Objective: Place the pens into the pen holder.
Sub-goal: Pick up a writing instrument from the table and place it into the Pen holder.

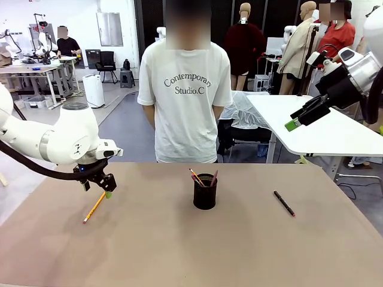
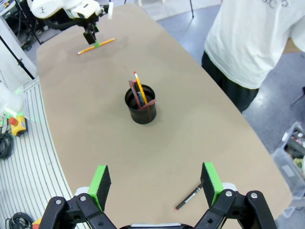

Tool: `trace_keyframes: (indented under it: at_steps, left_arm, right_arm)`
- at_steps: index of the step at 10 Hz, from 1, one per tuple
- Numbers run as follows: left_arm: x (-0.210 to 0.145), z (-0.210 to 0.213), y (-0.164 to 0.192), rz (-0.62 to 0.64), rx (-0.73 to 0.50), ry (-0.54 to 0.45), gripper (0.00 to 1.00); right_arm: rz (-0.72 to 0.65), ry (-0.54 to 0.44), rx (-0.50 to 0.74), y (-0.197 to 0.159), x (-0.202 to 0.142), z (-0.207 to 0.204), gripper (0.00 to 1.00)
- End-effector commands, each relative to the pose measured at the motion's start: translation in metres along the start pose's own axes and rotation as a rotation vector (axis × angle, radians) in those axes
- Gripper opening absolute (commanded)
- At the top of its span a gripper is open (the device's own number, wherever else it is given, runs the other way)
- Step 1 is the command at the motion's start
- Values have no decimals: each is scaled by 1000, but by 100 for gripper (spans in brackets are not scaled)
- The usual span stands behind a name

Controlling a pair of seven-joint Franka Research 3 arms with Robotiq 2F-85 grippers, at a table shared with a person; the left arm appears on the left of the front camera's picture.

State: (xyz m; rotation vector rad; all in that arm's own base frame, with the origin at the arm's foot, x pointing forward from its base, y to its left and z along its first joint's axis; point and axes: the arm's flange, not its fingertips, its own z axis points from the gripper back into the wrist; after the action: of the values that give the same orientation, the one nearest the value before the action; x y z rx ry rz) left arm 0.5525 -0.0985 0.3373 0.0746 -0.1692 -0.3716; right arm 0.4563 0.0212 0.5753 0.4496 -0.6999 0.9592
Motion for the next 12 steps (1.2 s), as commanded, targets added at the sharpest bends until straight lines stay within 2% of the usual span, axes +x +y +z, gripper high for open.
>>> trace_keyframes:
  at_steps: [1, 12]
  left_arm:
    - [-5, 4, -1, -2, 3, -5, 100]
    - [7, -30, 8, 89, -35, 32, 100]
  right_arm:
    - [2, -4, 3, 0, 1, 1, 100]
    - [2, -4, 3, 0, 1, 1, 100]
